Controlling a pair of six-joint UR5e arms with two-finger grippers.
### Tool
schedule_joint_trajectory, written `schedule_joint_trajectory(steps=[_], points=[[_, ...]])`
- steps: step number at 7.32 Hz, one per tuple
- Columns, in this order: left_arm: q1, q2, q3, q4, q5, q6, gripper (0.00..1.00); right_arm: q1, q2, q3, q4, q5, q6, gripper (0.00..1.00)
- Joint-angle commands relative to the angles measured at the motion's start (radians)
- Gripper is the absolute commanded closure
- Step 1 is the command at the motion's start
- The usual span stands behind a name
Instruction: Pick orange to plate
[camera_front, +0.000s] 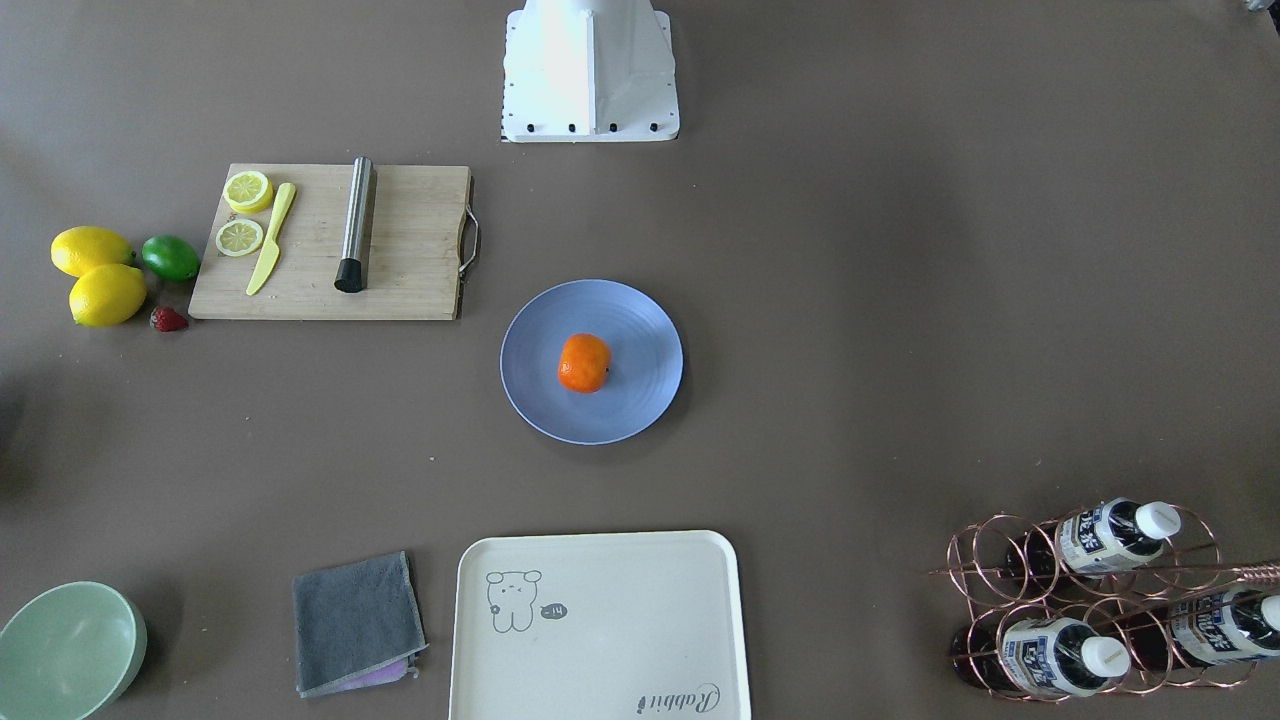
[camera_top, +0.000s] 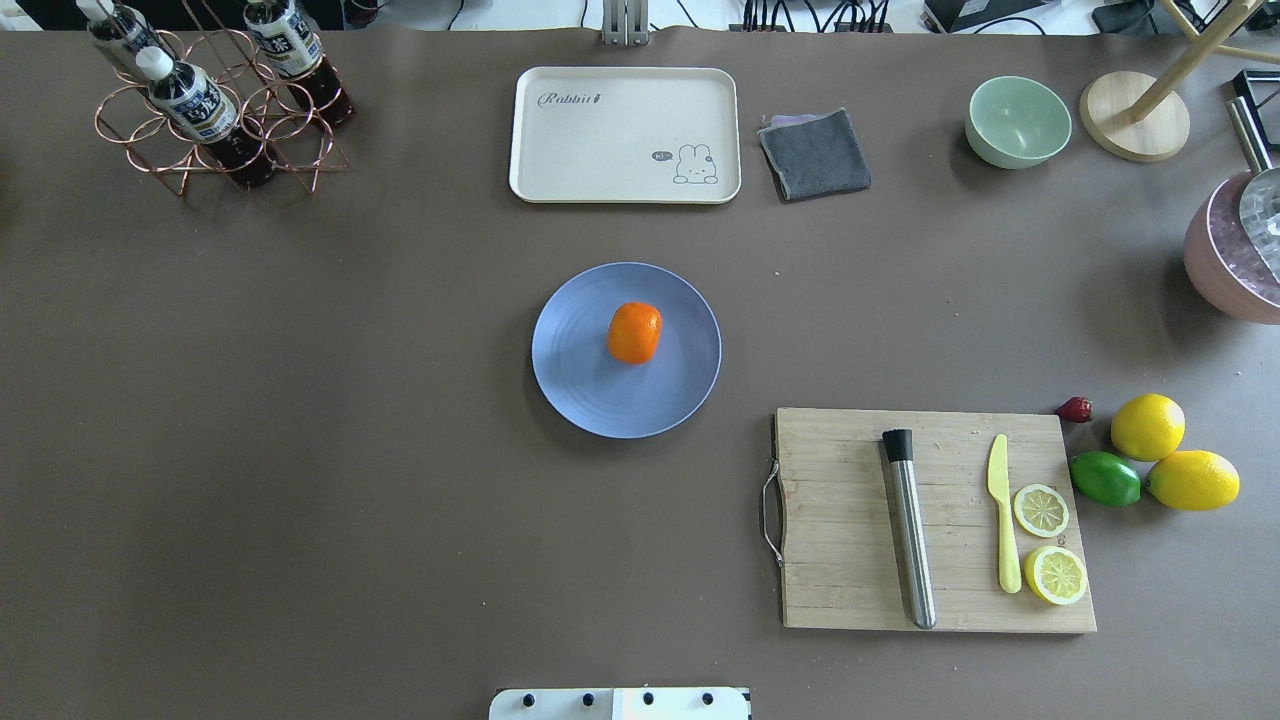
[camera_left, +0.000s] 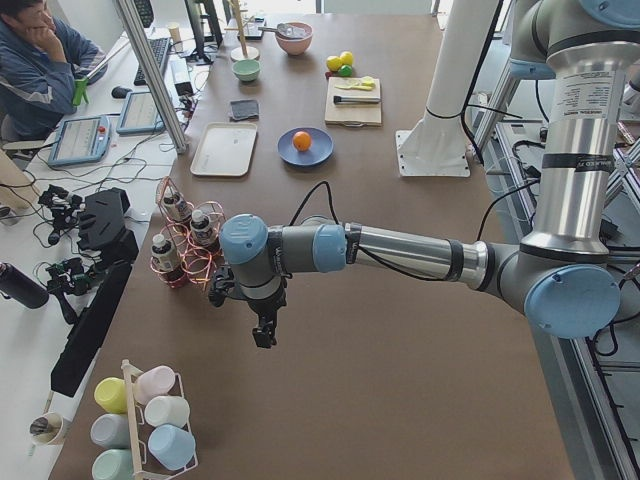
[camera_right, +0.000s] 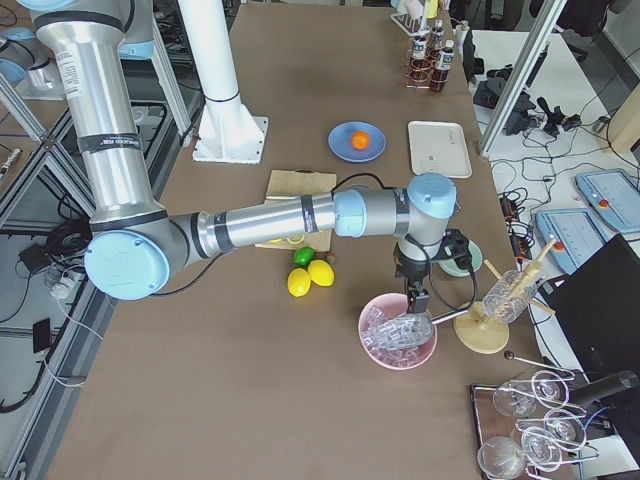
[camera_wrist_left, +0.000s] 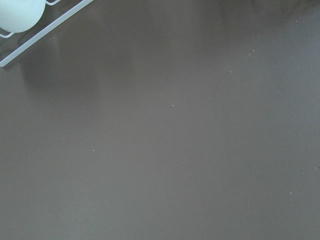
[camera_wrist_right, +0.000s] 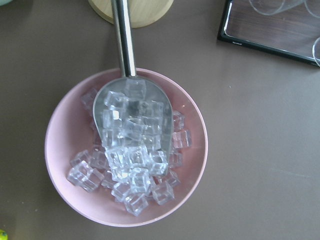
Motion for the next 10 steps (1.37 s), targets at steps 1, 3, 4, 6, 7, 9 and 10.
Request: schedule_joint_trajectory(steps=[1,3,4,6,7,9,10], points=[[-0.002,0.001,-0.003,0.001,-0.004,0.000,0.02,0.059,-0.080,-0.029,0.011,-0.001,-0.052,0.00],[-0.004,-0.002,0.002,-0.014,-0.002,-0.006,0.02,0.061,-0.114,-0.029,0.025,0.001,-0.019,0.00],[-0.004,-0.004,-0.001,-0.012,-0.002,-0.008,0.02,0.059,-0.116,-0.031,0.025,0.007,-0.002,0.00],[-0.004,-0.002,0.000,-0.011,0.002,-0.009,0.02,0.059,-0.112,-0.020,0.027,0.022,0.000,0.00],[-0.002,-0.004,0.002,-0.008,0.005,-0.009,0.02,0.059,-0.110,-0.014,0.027,0.030,-0.002,0.00],[-0.005,-0.001,0.005,-0.006,-0.002,-0.009,0.02,0.059,-0.108,-0.014,0.027,0.031,-0.002,0.00],[-0.005,-0.001,0.003,-0.008,-0.002,-0.009,0.02,0.059,-0.108,-0.014,0.027,0.039,-0.002,0.00]])
